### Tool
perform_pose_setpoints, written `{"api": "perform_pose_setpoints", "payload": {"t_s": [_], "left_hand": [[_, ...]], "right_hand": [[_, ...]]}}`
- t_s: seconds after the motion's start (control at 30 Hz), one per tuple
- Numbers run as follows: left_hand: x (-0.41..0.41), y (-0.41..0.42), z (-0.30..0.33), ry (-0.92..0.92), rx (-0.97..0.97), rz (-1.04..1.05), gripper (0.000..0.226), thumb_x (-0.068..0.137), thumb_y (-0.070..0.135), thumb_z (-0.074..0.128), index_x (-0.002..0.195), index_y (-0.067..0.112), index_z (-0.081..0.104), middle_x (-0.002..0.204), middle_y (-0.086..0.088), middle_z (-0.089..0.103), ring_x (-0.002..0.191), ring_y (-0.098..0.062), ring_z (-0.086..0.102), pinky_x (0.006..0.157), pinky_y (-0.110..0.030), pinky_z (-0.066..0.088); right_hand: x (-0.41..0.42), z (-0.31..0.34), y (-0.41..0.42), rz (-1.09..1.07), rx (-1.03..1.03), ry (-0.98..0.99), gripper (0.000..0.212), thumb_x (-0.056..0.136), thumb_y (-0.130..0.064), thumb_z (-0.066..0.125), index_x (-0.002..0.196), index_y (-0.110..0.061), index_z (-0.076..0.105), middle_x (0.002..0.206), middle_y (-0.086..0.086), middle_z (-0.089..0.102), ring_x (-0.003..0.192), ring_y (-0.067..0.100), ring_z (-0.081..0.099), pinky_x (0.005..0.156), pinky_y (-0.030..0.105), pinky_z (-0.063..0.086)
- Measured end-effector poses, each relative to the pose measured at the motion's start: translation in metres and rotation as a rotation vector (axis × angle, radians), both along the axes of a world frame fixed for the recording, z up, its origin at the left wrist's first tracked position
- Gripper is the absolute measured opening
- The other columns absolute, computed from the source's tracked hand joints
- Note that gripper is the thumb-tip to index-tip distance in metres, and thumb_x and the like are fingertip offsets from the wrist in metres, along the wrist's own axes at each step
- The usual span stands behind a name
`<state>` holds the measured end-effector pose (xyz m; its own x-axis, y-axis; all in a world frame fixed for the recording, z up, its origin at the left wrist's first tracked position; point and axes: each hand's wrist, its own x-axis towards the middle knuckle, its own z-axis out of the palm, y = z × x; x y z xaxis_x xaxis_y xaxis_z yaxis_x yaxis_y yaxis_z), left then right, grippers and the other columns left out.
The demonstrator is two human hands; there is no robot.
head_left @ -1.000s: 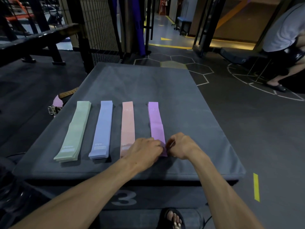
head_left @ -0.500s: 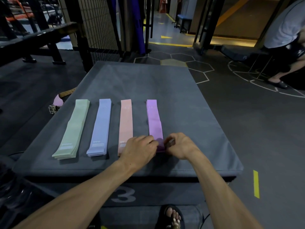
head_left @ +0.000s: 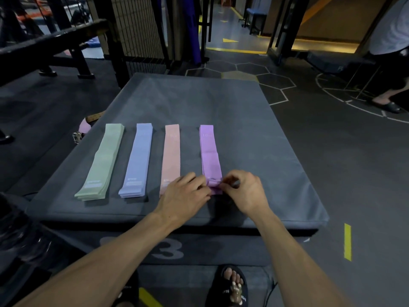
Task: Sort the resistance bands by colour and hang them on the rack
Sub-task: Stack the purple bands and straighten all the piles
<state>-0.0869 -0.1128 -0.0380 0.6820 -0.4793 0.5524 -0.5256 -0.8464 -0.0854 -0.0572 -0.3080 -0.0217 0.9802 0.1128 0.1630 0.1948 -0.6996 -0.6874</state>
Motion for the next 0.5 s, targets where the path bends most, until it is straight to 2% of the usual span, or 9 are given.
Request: {"api": "perform_pose_setpoints", "payload": {"t_s": [0.07,0.13,0.33,0.5], "left_hand": [[-0.0024,-0.0003,0.0026,0.026,0.029,0.007,0.012,0.077,0.029,0.084,0.079,0.023,0.073,0.080,0.004,0.058,0.069,-0.021,0.057,0.049,-0.032,0.046],[-0.0049,-0.0024,0.0037,0.047,0.043,0.029,0.017,0.073,0.028,0.087,0.081,0.022,0.073,0.079,0.004,0.059,0.067,-0.020,0.058,0.046,-0.031,0.044],[-0.0028,-0.0047,0.0037,0.082,0.052,0.068,0.017,0.071,0.024,0.089,0.072,0.021,0.072,0.075,0.003,0.059,0.060,-0.019,0.058,0.039,-0.028,0.040],[-0.0062,-0.0047,0.0005,0.100,0.029,0.071,0.013,0.077,0.022,0.085,0.080,0.020,0.073,0.081,0.003,0.061,0.065,-0.019,0.061,0.039,-0.031,0.046]], "right_hand": [[-0.0014,-0.0003,-0.0006,-0.001,0.027,0.003,0.008,0.079,-0.023,0.082,0.079,-0.018,0.075,0.078,-0.005,0.073,0.072,0.013,0.067,0.072,0.028,0.054],[-0.0026,-0.0014,0.0006,-0.007,0.035,0.018,0.007,0.079,-0.023,0.081,0.078,-0.020,0.075,0.076,-0.006,0.073,0.073,0.013,0.068,0.073,0.030,0.055],[-0.0026,-0.0072,0.0074,-0.008,0.007,0.035,0.012,0.076,-0.033,0.079,0.080,-0.022,0.073,0.082,-0.004,0.073,0.078,0.019,0.070,0.073,0.039,0.058],[-0.0057,-0.0043,0.0047,0.047,-0.011,0.012,0.012,0.078,-0.030,0.083,0.082,-0.023,0.076,0.089,-0.003,0.071,0.084,0.019,0.068,0.078,0.035,0.054]]}}
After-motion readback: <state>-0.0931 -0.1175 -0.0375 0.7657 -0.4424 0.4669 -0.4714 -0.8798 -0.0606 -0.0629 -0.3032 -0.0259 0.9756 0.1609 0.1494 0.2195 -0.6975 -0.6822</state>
